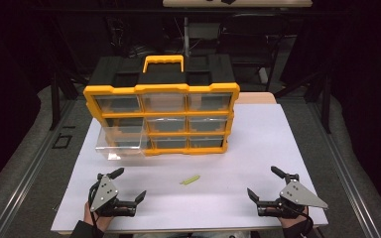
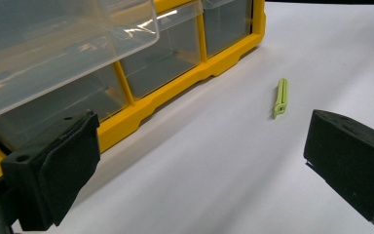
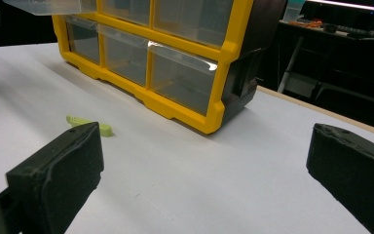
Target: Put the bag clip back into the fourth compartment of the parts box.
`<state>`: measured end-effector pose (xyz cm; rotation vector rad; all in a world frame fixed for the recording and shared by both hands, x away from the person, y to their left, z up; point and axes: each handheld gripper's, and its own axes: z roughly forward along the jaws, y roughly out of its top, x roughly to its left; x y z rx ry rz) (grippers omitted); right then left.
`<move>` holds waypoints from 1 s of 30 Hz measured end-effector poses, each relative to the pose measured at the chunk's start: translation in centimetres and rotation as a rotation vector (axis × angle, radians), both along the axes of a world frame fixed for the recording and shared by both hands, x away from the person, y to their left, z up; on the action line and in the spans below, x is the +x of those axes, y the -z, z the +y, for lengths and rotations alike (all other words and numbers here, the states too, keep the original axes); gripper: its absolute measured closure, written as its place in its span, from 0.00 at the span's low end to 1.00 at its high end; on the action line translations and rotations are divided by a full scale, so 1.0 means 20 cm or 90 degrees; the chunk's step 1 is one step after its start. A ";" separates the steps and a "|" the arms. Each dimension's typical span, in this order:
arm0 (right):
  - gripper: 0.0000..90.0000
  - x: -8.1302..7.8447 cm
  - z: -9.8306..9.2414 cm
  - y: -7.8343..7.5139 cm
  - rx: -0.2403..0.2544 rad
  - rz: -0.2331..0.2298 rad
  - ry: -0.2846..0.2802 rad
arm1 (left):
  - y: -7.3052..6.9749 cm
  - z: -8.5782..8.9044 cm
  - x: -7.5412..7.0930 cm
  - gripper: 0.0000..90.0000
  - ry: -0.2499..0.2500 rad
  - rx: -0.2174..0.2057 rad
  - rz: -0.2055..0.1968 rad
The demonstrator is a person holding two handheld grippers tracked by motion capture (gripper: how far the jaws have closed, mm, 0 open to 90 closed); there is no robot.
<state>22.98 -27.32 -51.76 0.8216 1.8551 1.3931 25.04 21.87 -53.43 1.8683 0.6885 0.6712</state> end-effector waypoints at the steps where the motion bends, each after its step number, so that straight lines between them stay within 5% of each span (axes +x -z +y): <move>1: 0.00 0.00 0.00 0.00 -0.001 0.003 0.000 | 0.00 -0.01 0.00 0.00 0.002 0.002 0.002; 30: 0.00 0.01 0.00 0.01 -0.004 0.017 -0.004 | -0.02 -0.27 0.09 0.00 0.077 0.061 0.084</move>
